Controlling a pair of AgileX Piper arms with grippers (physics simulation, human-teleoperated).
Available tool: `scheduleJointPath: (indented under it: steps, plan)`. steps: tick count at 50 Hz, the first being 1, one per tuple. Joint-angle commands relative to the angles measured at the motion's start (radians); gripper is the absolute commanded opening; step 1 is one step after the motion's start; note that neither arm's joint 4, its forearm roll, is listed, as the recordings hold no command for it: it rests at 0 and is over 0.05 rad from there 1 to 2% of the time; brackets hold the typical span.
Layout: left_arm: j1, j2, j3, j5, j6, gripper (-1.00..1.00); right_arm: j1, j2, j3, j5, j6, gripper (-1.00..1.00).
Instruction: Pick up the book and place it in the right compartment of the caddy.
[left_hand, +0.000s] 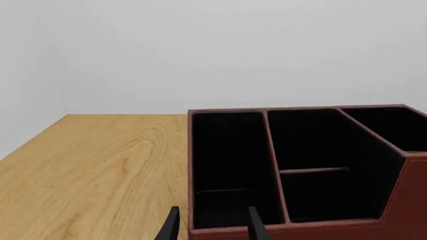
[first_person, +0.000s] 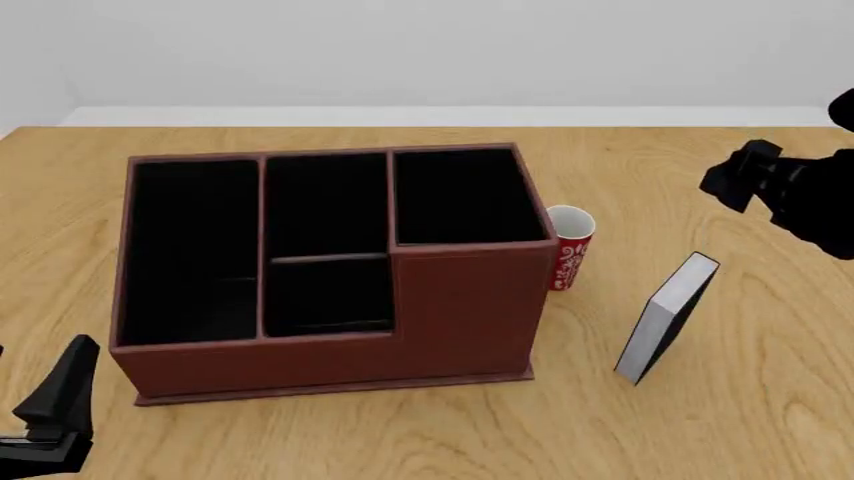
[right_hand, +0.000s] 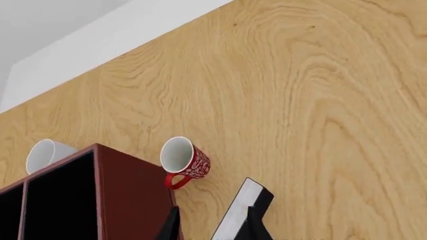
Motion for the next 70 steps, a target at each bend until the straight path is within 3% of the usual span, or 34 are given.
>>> scheduleJointPath:
  steps: [1, 2, 4, 5, 6, 7, 23, 36, 37, 38, 42, 43, 45, 46, 47, 51, 54, 55, 57, 70]
  plan:
    - [0.000, 0.000, 0.000, 0.000, 0.000, 1.00, -0.025, -0.007, 0.037, -0.015, -0.009, 1.00]
    - [0.000, 0.000, 0.000, 0.000, 0.000, 1.00, -0.015, -0.009, 0.055, -0.026, 0.026, 1.00]
    - [0.000, 0.000, 0.000, 0.000, 0.000, 1.00, -0.018, -0.003, 0.055, -0.033, 0.005, 1.00]
    - [0.000, 0.000, 0.000, 0.000, 0.000, 1.00, -0.010, -0.006, 0.076, -0.046, 0.045, 1.00]
    - [0.000, 0.000, 0.000, 0.000, 0.000, 1.00, -0.022, 0.000, 0.065, -0.041, 0.001, 1.00]
    - [0.000, 0.000, 0.000, 0.000, 0.000, 1.00, -0.019, -0.001, 0.079, -0.049, 0.025, 1.00]
    - [0.000, 0.000, 0.000, 0.000, 0.000, 1.00, -0.045, 0.006, 0.102, -0.061, 0.006, 1.00]
    - [0.000, 0.000, 0.000, 0.000, 0.000, 1.00, -0.041, 0.042, 0.122, -0.103, 0.025, 1.00]
    - [0.000, 0.000, 0.000, 0.000, 0.000, 1.00, -0.047, 0.051, 0.114, -0.102, 0.001, 1.00]
    - [0.000, 0.000, 0.000, 0.000, 0.000, 1.00, -0.041, 0.052, 0.128, -0.115, 0.038, 1.00]
    - [0.000, 0.000, 0.000, 0.000, 0.000, 1.00, -0.046, 0.067, 0.132, -0.129, 0.013, 1.00]
    - [0.000, 0.000, 0.000, 0.000, 0.000, 1.00, -0.040, 0.066, 0.145, -0.137, 0.043, 1.00]
    - [0.000, 0.000, 0.000, 0.000, 0.000, 1.00, -0.045, 0.073, 0.140, -0.136, 0.020, 1.00]
    - [0.000, 0.000, 0.000, 0.000, 0.000, 1.00, -0.043, 0.071, 0.151, -0.144, 0.048, 1.00]
    - [0.000, 0.000, 0.000, 0.000, 0.000, 1.00, -0.051, 0.080, 0.134, -0.135, 0.004, 1.00]
    - [0.000, 0.000, 0.000, 0.000, 0.000, 1.00, -0.050, 0.085, 0.147, -0.150, 0.039, 1.00]
    - [0.000, 0.000, 0.000, 0.000, 0.000, 1.00, -0.058, 0.092, 0.148, -0.154, 0.032, 1.00]
    - [0.000, 0.000, 0.000, 0.000, 0.000, 1.00, -0.062, 0.102, 0.143, -0.151, 0.007, 1.00]
    - [0.000, 0.000, 0.000, 0.000, 0.000, 1.00, -0.064, 0.097, 0.151, -0.157, 0.029, 1.00]
    - [0.000, 0.000, 0.000, 0.000, 0.000, 1.00, -0.073, 0.122, 0.161, -0.176, 0.022, 1.00]
